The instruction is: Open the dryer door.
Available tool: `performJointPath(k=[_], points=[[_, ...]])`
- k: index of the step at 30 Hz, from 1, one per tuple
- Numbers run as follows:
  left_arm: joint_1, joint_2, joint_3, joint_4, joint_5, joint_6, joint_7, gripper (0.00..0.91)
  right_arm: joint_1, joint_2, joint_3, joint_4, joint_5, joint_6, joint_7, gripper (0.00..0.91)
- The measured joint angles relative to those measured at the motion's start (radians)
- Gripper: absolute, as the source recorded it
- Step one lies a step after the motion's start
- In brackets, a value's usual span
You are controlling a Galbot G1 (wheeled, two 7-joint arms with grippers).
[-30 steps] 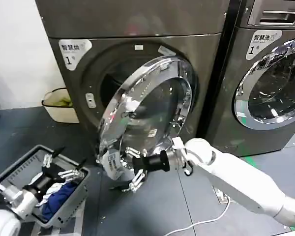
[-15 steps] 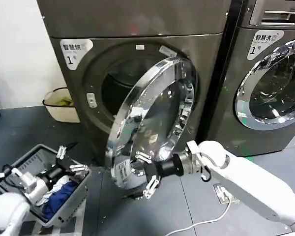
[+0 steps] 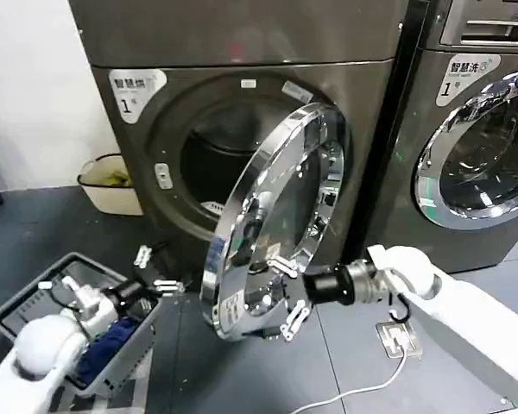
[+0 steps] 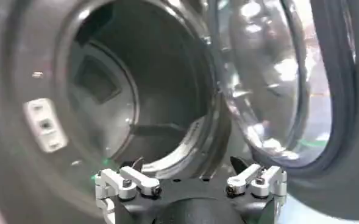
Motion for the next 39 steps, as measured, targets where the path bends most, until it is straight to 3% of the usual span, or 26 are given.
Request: performJointPath(k=[9,19,30,39], points=[[-0.1,-0.021,0.112,0.018,-0.004,-0.012,0.026,0.907,-0.268,-0.062,0.282,0.037,-0.009,0.033,0.005,0.907],[-0.156,-0.048,0.188,0.015,-0.004,-0.02,0.034,0.907,-0.584,-0.044,0.631,0.06,-0.005,0.074,0.055,0.907],[-0.224,-0.085,0.27,0.032,-0.003,-0.022,0.037,0.907,-0.955,0.075,1.074,0.086,-0.013,0.12,0.13,0.907],[-0.282,-0.115,0.343,0.054,-0.003,-0.03,0.037,0.907,-1.144,0.224,1.345,0.078,-0.126,0.133,0.292,0.907]])
